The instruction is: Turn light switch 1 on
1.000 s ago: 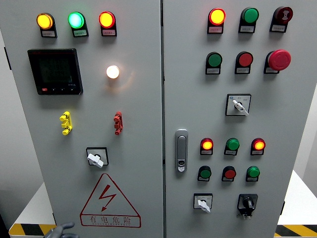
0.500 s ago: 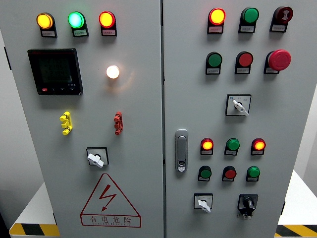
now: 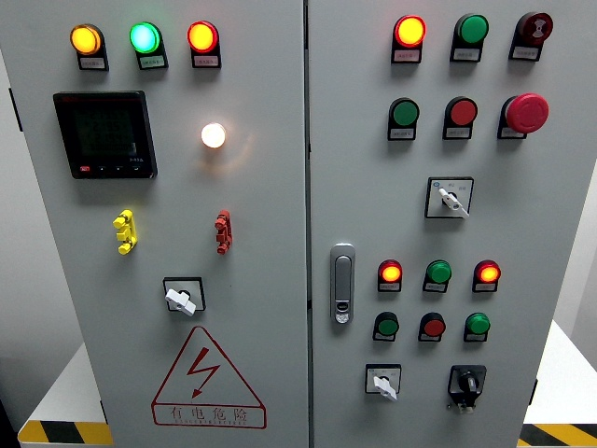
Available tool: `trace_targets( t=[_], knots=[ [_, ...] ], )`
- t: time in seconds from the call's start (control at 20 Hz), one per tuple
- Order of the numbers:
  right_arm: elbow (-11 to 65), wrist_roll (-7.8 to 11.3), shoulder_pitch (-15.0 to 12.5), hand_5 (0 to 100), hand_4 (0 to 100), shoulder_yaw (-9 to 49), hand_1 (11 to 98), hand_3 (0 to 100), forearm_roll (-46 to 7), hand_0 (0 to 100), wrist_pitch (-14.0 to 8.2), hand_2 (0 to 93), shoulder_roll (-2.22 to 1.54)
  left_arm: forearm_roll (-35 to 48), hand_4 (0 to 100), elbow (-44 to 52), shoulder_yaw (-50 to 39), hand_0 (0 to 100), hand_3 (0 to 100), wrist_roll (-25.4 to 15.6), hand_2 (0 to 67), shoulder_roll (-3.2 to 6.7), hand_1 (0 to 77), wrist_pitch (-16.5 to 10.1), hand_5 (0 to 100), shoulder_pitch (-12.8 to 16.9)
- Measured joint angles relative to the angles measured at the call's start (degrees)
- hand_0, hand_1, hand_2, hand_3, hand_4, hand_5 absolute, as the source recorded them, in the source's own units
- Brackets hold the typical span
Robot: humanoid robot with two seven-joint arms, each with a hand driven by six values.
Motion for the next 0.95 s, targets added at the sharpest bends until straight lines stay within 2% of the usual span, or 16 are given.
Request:
trace_targets(
  t=[0.05, 0.1, 0.2, 0.35, 0.45, 0.5, 0.55, 0.6, 0.7, 0.95],
  knots=[
    [0.0, 0.0, -0.02, 11, 19, -0.01, 19.8, 20, 0.0, 0, 0.0, 0.0, 0.0, -1.28, 42, 4.24, 2.58, 0, 18, 0.0, 18.9, -1.32, 12.6, -2.53, 41, -0.7],
    [0.0, 0.0, -0.01, 11, 19, -0.02, 19.8, 20, 0.0, 0, 0.0, 0.0, 0.0, -2.01, 37, 7.45, 5.04, 0, 13, 0.04, 16.9, -2.5, 12.3, -4.22, 37, -1.03],
    [-0.01, 0.0, 0.0, 11, 19, -0.03, 19.8, 20, 0.0, 0, 0.0, 0.0, 0.0, -2.58, 29, 10.8, 10.09, 0, 7, 0.51, 13.8, -3.93, 9.4, -5.49, 30, -1.23],
    [-0.03, 0.0, 0.0, 11, 19, -0.03, 19.8, 20, 0.0, 0, 0.0, 0.0, 0.0, -2.71, 15, 12.05, 16.84, 0, 0, 1.57, 7.2, -4.53, 3.0, -5.65, 20, -0.24],
    [-0.03, 0.0, 0.0, 11, 19, -0.03, 19.8, 20, 0.0, 0, 0.0, 0.0, 0.0, -2.71, 2, 12.51, 19.14, 0, 0, 3.1, 1.7, -4.79, 0.0, -5.42, 10, 0.3],
    [-0.03, 0.0, -0.01, 11, 19, -0.03, 19.8, 20, 0.0, 0, 0.0, 0.0, -0.02, -2.71, 0, 12.63, 19.58, 0, 0, 4.22, 0.9, -5.15, 0.0, -5.3, 8, 0.42],
    [-0.03, 0.0, -0.01, 11, 19, -0.02, 19.8, 20, 0.0, 0, 0.0, 0.0, -0.02, -2.69, 0, 12.7, 19.81, 0, 0, 5.46, 0.3, -5.53, 0.0, -5.12, 2, 0.46],
    [-0.03, 0.0, -0.01, 11, 19, 0.0, 19.8, 20, 0.0, 0, 0.0, 0.0, -0.02, -2.59, 0, 12.76, 20.0, 0, 0, 6.78, 0.0, -5.77, 0.0, -4.96, 1, 0.5],
    [-0.03, 0.0, 0.0, 11, 19, 0.01, 18.9, 20, 0.0, 0, 0.0, 0.0, -0.02, -2.57, 0, 12.79, 20.41, 0, 0, 8.74, 0.0, -6.01, 0.0, -4.76, 0, 0.52],
    [0.0, 0.0, -0.01, 10, 19, 0.0, 19.3, 20, 0.0, 0, 0.0, 0.0, -0.02, -2.61, 0, 12.81, 21.04, 0, 0, 10.32, 0.0, -7.12, 0.0, -4.68, 0, 0.96]
  ],
)
